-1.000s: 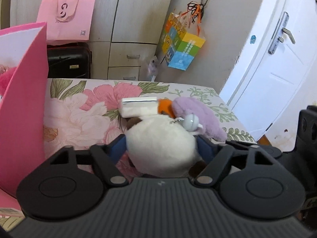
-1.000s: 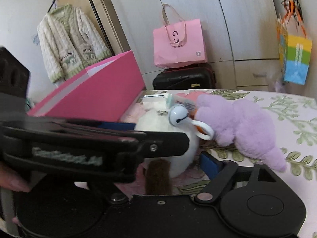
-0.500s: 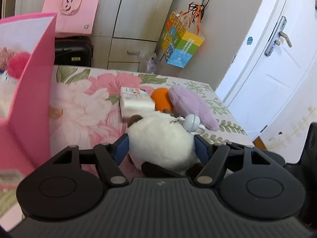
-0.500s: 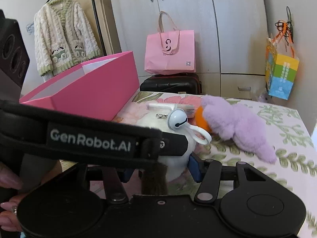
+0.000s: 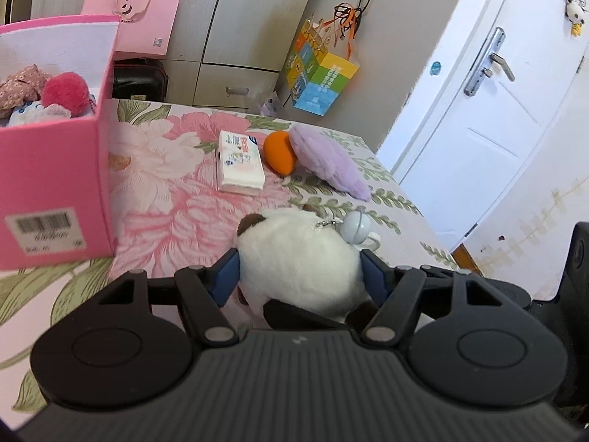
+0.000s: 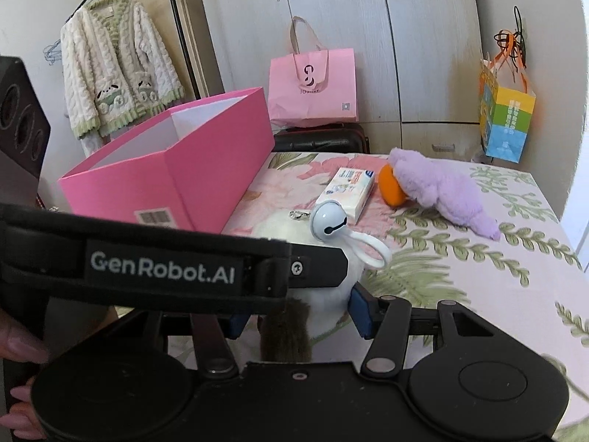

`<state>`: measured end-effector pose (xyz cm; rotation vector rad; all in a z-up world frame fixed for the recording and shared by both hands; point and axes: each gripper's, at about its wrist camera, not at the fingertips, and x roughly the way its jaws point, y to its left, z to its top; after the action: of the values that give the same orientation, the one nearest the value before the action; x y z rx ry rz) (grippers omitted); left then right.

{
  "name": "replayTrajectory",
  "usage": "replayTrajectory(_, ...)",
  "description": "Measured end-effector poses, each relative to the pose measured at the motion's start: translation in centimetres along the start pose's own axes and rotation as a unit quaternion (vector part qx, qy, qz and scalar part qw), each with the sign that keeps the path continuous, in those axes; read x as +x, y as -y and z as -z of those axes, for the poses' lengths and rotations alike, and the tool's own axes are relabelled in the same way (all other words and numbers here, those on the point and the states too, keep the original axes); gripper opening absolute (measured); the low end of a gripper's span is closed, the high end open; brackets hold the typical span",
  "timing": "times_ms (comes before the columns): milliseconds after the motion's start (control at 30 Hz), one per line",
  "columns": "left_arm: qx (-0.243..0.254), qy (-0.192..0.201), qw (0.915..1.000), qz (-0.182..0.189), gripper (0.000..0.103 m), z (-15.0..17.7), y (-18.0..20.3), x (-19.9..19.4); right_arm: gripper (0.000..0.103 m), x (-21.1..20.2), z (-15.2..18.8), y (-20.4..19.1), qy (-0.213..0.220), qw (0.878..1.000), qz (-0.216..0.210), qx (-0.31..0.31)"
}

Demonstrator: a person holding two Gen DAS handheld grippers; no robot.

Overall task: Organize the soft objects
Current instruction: 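Lift the white plush toy with the left tool and carry it over the pink box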

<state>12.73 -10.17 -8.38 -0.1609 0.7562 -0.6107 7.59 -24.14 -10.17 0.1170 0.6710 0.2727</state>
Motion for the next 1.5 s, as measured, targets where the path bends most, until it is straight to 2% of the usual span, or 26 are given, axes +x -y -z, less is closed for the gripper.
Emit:
replayTrajectory(133,-0.005,-0.001,1.0000,0.001,0.068,1.0,0.1,-1.2,0.060,-0.9,0.6,-0.9,-0.012,1.000,-0.002,0.006)
replayTrajectory(233,-0.020,-0.003,0.9998,0.003,0.068,1.5,-0.4,-2.0,0.060,-1.5,1.2,-1.8,-0.012,1.000,-0.002,-0.012)
replayTrajectory(433,-0.022,0.010,0.9997,0.000,0.068,2.3,-0.7,-4.0,0.060,-2.4,1.3,-3.4,-0.020,1.000,-0.011,-0.018)
replayTrajectory(600,-0.027,0.016,0.9995,0.009,0.068,2.6,-1.2,-6.5,0.060,-3.8,0.7,-5.6,-0.036,0.996,-0.018,-0.084)
replayTrajectory(800,-0.018,0.053,0.9984,0.006,0.068,2.4,-1.5,-10.3,0.060,-6.0,-0.8,-7.4,-0.028,0.992,-0.049,-0.112)
replayTrajectory(1000,-0.003,0.098,0.9952,-0.010,0.068,0.9,-2.2,-13.0,0.060,-6.5,-2.8,-9.4,0.008,0.990,-0.066,-0.126)
replayTrajectory(1200,0.019,0.148,0.9883,-0.029,0.068,-1.6,-3.2,-14.8,0.060,-6.3,-5.7,-10.6,0.050,0.987,-0.083,-0.127)
replayTrajectory(1300,0.025,0.163,0.9853,-0.043,0.068,-3.3,-3.9,-15.3,0.060,-5.4,-7.6,-11.2,0.065,0.985,-0.091,-0.129)
replayTrajectory(1500,0.027,0.176,0.9821,-0.062,0.069,-6.8,-6.7,-15.3,0.062,-2.3,-11.3,-11.9,0.069,0.982,-0.124,-0.123)
